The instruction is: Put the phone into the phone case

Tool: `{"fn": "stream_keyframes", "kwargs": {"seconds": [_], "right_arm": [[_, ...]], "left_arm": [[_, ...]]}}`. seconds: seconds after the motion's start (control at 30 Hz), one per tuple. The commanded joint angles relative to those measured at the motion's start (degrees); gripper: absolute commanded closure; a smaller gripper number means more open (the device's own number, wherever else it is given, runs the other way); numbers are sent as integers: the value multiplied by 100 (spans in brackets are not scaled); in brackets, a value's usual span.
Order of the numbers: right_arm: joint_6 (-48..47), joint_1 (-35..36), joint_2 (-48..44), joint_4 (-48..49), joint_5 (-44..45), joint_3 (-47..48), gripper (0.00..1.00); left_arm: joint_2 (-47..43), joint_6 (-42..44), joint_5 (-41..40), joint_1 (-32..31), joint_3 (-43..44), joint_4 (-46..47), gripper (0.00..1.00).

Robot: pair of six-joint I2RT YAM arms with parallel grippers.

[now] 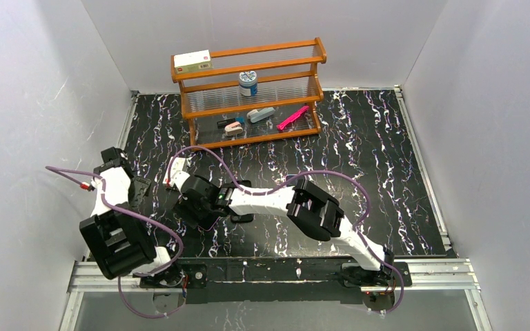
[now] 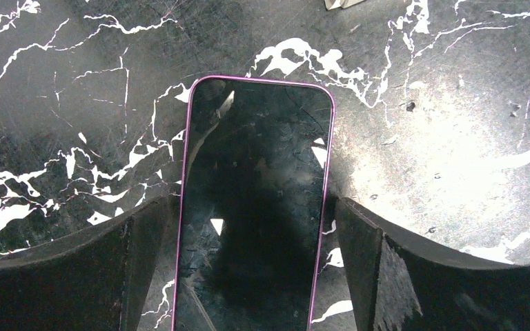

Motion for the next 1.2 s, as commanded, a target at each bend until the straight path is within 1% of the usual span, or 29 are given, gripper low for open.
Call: {"fn": "stream_keyframes", "kwargs": {"seconds": [0.0, 0.17, 0.23, 0.3, 0.4, 0.57, 0.67, 0.77, 0.9, 1.03, 1.17], "right_arm": [[-63, 43, 279, -438, -3, 75, 5], [-12, 64, 231, -459, -65, -6, 21], [-15, 81, 199, -433, 38, -61, 23], [-34, 109, 179, -456, 117, -80, 22], [-74, 163, 169, -505, 235, -83, 17], [-176, 261, 231, -563, 409, -51, 16], [-189, 298, 274, -629, 540, 1, 13], [-194, 320, 262, -611, 619, -15, 14], [-186, 323, 241, -549, 554, -63, 24], [-116, 323, 114, -356, 373, -237, 36], [36, 315, -36, -293, 357, -321, 41]], "left_arm": [[221, 77, 76, 167, 128, -36, 2], [363, 84, 121, 179, 163, -42, 2], [353, 138, 269, 180, 81, 63, 2], [312, 203, 442, 180, -4, 187, 2], [247, 267, 613, 179, -65, 302, 2], [270, 312, 775, 180, -106, 372, 2], [343, 282, 756, 179, -104, 320, 2], [444, 279, 869, 180, -78, 281, 2], [443, 314, 919, 180, -81, 291, 2], [334, 416, 900, 175, -146, 351, 2], [149, 469, 1000, 179, -337, 469, 2]]}}
